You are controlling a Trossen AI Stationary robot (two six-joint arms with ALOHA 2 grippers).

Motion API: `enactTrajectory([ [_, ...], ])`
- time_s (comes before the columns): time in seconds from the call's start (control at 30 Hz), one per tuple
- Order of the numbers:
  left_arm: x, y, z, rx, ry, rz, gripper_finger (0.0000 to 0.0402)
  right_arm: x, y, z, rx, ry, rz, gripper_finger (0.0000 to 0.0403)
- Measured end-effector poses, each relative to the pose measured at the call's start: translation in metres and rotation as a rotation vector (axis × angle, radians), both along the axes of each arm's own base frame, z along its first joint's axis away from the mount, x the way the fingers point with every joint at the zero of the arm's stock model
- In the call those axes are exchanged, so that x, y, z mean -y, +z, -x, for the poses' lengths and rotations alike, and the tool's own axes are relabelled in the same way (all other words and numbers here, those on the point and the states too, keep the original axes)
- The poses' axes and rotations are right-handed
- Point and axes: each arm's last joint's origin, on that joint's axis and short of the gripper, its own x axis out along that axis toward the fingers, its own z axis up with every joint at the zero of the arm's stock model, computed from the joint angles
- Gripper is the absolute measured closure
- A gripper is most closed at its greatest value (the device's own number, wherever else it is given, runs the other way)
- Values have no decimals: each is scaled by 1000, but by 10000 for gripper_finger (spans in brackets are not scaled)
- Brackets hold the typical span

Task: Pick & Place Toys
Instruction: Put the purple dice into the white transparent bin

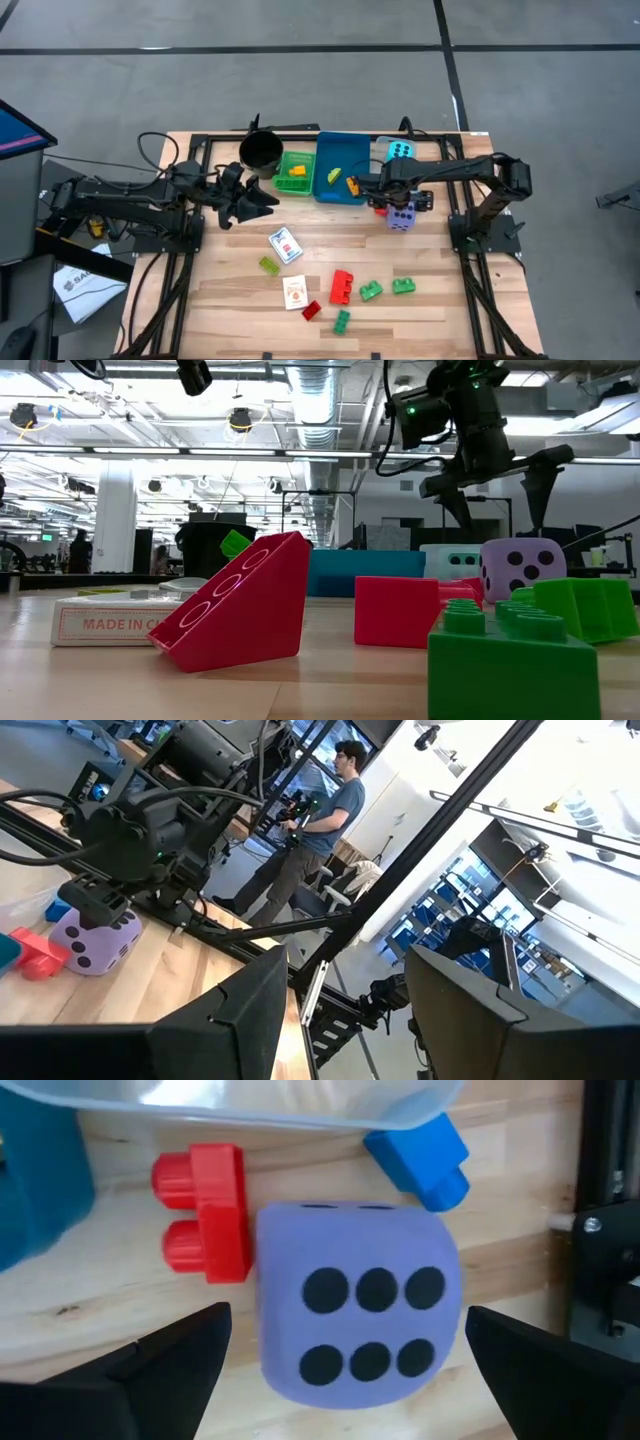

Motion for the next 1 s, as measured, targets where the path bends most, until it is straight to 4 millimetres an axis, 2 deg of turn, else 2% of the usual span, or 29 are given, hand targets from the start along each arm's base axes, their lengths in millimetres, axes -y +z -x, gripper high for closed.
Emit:
enactTrajectory([
  [0.17,0,0,0,0,0,2,204,0,-1,2,-16,4,-3,6],
  [0.5,0,0,0,0,-1,2,204,-13,-31,15,-59,-19,-104,6],
  [0.73,0,0,0,0,0,1,204,-16,-32,15,-56,-14,-109,6],
  [1.0,0,0,0,0,0,0,204,-6,-33,16,-49,-21,-121,20],
])
